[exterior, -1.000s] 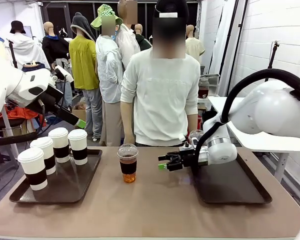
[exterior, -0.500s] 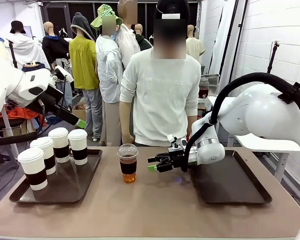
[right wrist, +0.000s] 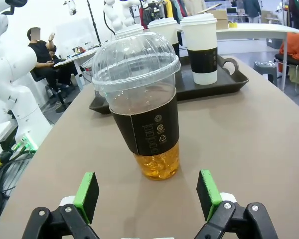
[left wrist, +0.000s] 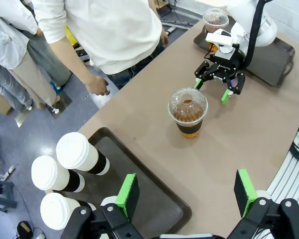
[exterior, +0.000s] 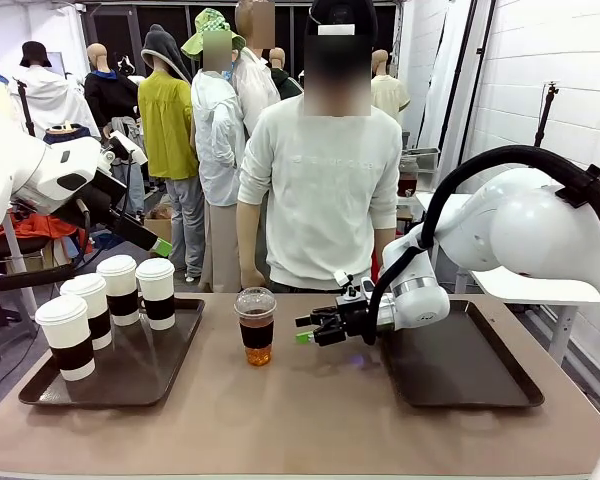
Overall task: Distribute the coffee onto the tray.
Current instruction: Pick up another iced Americano from the middle of the table and place it on the right Handle tray.
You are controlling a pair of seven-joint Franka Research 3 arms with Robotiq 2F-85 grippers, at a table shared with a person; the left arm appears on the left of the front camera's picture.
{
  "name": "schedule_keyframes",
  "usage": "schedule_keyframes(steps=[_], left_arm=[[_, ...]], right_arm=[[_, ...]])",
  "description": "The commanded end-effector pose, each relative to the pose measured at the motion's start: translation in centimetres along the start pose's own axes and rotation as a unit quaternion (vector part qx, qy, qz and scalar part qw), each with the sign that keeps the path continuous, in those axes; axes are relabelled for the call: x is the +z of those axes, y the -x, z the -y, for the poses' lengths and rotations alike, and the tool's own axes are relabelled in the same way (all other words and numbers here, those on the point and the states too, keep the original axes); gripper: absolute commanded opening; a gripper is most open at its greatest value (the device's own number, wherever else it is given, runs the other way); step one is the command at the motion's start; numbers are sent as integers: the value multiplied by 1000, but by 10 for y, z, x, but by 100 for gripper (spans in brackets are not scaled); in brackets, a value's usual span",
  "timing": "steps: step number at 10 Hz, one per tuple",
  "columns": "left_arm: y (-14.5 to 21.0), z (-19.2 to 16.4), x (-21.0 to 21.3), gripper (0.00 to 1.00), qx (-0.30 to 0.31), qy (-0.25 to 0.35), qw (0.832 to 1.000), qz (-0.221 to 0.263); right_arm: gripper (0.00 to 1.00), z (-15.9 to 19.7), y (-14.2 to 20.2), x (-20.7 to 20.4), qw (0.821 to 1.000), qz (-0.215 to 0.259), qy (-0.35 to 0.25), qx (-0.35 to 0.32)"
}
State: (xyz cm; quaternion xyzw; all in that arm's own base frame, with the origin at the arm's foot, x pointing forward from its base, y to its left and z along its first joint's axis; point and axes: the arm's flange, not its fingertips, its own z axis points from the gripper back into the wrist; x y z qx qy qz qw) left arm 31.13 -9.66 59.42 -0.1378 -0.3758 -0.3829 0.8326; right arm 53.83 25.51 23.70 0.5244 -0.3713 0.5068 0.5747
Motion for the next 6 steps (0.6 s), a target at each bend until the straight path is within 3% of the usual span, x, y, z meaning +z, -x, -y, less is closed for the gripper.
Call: schedule_keyframes(steps=[1,6], left_arm=[[1,-1,1,100,-6,10,1000,2],[1,-1,1,100,-6,10,1000,2]], right_arm=[[100,0,-1,-2,1000,6,3,1],[100,1,4,-8,1000,3,-9,20]])
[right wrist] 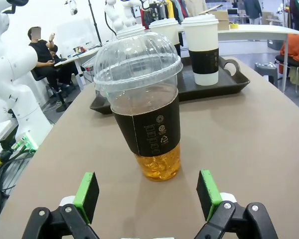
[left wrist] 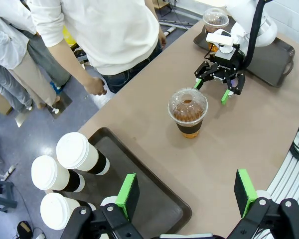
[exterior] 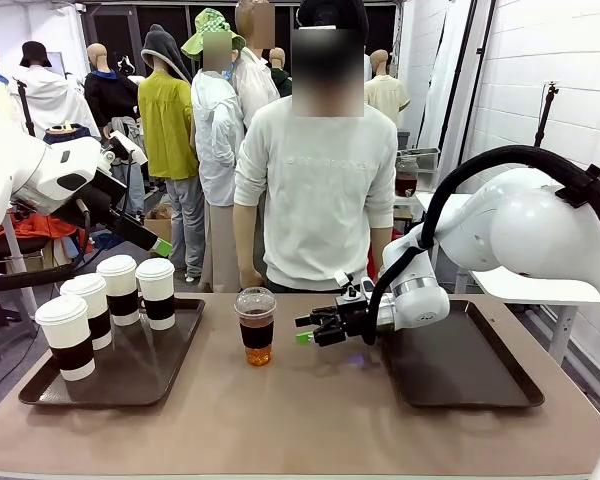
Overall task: Distribute the coffee onto the tray.
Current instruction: Pick up another iced Americano from the middle of the table and place it on the right Handle tray.
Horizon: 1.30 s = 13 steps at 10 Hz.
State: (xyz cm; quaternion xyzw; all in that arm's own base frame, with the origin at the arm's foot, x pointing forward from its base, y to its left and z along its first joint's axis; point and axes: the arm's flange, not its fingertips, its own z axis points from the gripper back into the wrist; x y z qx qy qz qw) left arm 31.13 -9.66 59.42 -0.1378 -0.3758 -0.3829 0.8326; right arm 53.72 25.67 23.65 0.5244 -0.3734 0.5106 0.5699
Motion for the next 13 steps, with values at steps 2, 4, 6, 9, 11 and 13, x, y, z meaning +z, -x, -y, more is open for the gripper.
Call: schedule_keyframes(steps=[2,4,6,9,11,13], left_arm=[[1,-1,1,100,-6,10,1000,2],[1,-1,1,100,-6,10,1000,2],[1,-1,1,100,-6,10,1000,2],[1,-1,1,100,-6,10,1000,2],[1,-1,1,100,-6,10,1000,2],[1,-1,1,100,-6,10,1000,2]], right_arm=[[100,2,2,-10,1000,5,-9,26],[100,3,2,-18,999,3,-8,35],[100,4,1,-30,999,8,-6,45],[100,6,-5,-42,998,10,-6,55],[100,8,-6,-45,998,18,-5,59],[100,9,-6,-49,998,21,-7,66]])
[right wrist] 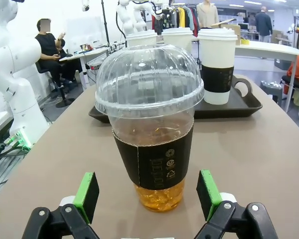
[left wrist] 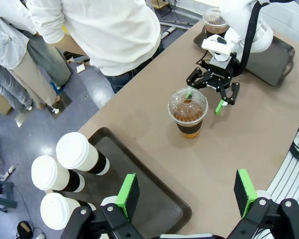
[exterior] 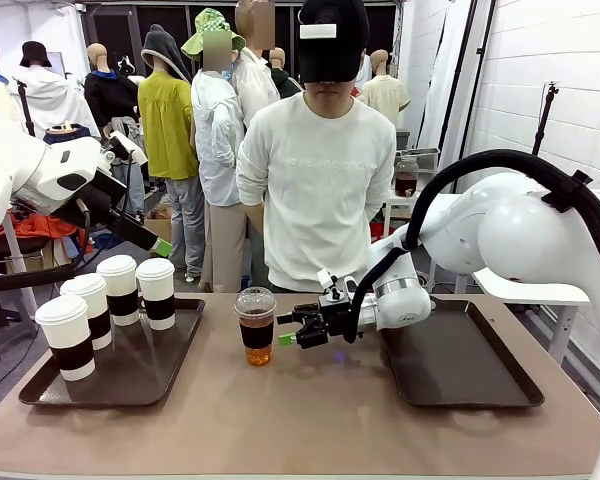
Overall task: Distribute the coffee onto the tray.
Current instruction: Pick up another iced Americano from the middle of the table and place it on the right Handle tray.
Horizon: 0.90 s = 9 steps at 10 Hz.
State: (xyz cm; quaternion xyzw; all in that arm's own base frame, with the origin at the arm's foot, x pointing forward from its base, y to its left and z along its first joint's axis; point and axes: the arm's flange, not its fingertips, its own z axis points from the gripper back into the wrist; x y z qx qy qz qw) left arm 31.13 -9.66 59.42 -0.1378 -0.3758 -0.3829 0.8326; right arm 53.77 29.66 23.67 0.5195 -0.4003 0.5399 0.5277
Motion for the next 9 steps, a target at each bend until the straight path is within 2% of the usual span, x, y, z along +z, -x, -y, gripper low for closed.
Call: schedule_keyframes(steps=[1,9], left_arm=[[1,-1,1,100,-6,10,1000,2],[1,-1,1,100,-6,10,1000,2]], right_arm=[[100,6,3,-11,1000,9,8,13],[100,13,-2,-34,1000,19,-12,19]])
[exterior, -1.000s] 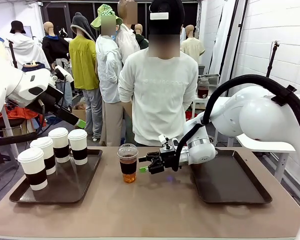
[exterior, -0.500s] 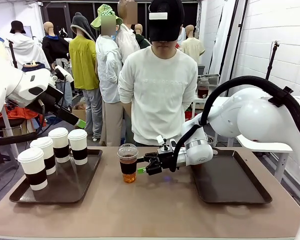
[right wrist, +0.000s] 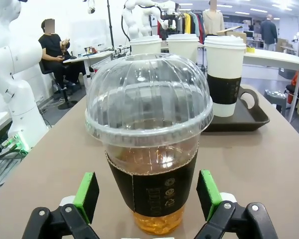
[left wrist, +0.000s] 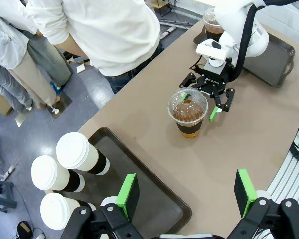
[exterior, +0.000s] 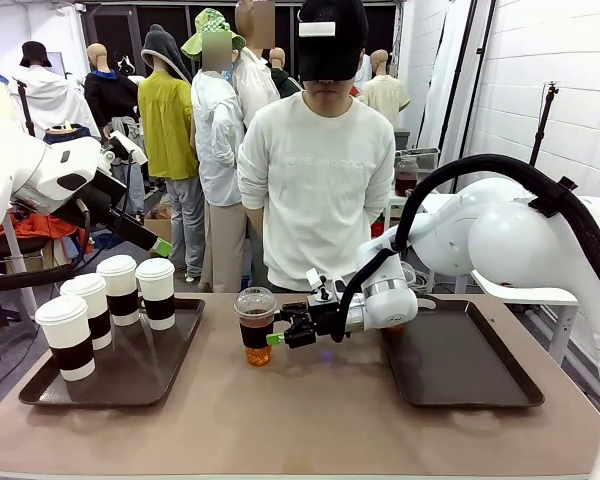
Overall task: Distribute the coffee onto the tray.
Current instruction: Pick up another iced Americano from the middle of the table and place it on the right Handle tray.
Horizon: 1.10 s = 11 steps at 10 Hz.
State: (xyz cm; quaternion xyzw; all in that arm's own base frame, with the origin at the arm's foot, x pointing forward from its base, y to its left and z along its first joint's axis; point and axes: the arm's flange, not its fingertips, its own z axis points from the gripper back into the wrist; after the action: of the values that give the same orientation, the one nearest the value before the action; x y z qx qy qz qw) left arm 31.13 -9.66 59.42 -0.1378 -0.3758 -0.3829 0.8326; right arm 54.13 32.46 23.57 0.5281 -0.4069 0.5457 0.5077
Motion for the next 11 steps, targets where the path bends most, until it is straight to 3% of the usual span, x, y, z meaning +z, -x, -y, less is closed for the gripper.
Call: schedule_keyframes(steps=[1,11], left_arm=[[1,-1,1,100,-6,10,1000,2],[1,-1,1,100,-6,10,1000,2]], right_arm=[[100,8,1,-9,1000,7,-2,2],[100,17,3,-39,999,1,-45,-26]])
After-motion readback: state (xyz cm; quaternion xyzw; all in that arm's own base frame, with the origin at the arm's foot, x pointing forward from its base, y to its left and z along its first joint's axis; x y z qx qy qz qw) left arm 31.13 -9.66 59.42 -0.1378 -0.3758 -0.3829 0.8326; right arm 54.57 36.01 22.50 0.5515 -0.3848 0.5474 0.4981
